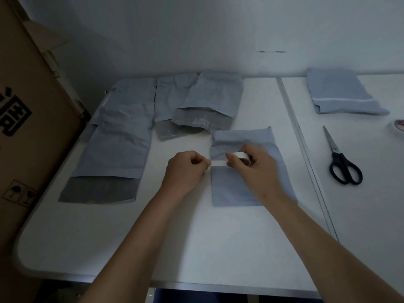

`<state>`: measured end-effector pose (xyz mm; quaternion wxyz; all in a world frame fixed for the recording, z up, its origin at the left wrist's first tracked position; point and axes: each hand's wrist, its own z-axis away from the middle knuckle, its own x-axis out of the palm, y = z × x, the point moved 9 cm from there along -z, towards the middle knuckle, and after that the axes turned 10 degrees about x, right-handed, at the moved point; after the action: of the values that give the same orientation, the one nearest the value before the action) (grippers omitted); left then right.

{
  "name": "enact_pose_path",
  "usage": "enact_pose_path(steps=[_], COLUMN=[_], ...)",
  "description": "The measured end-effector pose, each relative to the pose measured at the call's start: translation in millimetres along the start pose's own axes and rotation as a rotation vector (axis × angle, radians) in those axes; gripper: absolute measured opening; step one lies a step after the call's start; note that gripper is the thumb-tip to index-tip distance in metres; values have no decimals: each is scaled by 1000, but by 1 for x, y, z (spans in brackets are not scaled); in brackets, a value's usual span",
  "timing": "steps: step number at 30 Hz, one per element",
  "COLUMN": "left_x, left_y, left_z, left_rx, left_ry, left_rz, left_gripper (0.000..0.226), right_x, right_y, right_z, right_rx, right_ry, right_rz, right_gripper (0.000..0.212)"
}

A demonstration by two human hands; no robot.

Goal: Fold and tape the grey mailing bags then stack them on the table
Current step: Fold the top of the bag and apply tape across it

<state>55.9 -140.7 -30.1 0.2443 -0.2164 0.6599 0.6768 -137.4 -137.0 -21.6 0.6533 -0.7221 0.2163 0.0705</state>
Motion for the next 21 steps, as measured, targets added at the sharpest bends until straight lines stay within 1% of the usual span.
enact_pose_path(steps=[3, 9, 21], left_x=[0, 2, 4], left_y=[1, 4, 4], left_z=[0, 0, -2], left_rx=[10, 40, 86], left_ry=[7, -4, -3], left_rz=[-21, -55, -186], left_gripper=[14, 14, 16], right_x=[-3, -4, 4], right_y=[1, 3, -1], right_z=[0, 2, 3], right_rx=[-20, 0, -46], right_ry=[21, 35, -22], right_rz=[21, 46, 127], right_gripper=[34, 24, 22])
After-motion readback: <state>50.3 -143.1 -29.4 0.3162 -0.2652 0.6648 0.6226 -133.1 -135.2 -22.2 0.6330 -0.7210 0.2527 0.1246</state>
